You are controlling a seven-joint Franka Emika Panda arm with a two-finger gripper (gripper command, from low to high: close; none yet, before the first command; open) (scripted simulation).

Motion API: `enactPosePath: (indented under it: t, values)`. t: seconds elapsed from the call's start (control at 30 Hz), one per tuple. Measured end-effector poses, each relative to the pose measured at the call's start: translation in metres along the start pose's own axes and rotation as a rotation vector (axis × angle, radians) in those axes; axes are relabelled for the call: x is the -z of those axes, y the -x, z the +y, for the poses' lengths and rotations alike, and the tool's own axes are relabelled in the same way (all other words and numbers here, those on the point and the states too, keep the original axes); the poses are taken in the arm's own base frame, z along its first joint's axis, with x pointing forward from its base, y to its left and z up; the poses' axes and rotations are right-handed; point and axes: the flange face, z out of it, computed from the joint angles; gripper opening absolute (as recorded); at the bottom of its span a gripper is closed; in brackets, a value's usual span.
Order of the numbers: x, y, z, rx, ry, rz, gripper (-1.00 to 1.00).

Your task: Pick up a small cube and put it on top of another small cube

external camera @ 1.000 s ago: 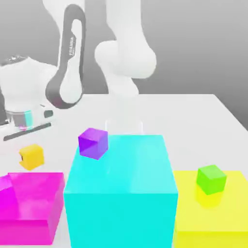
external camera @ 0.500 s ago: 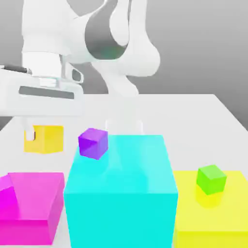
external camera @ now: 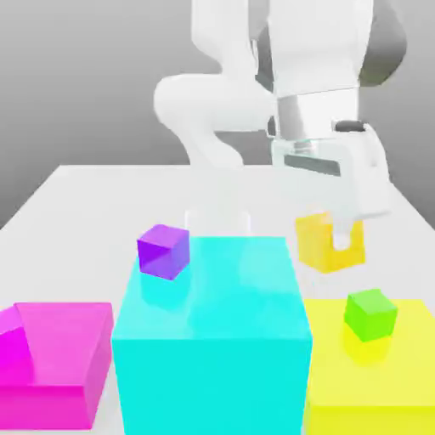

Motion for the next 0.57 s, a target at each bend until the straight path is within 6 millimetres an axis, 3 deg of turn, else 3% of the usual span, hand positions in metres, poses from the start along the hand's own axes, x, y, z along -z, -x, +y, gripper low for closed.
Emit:
enactPosePath:
  t: [0.13,0.23,0.43,0.47,0.57]
  values:
    - [-0.014,0.045,0.052,0.205,0.067,0.052,-1.00]
    - [-0.042,0.043,0.067,0.287,0.132,0.129,-1.00]
    - [-0.100,0.032,0.074,0.304,0.148,0.158,-1.00]
    - [-0.108,0.031,0.077,0.305,0.150,0.154,1.00]
    - [-0.108,0.031,0.077,0.305,0.150,0.154,1.00]
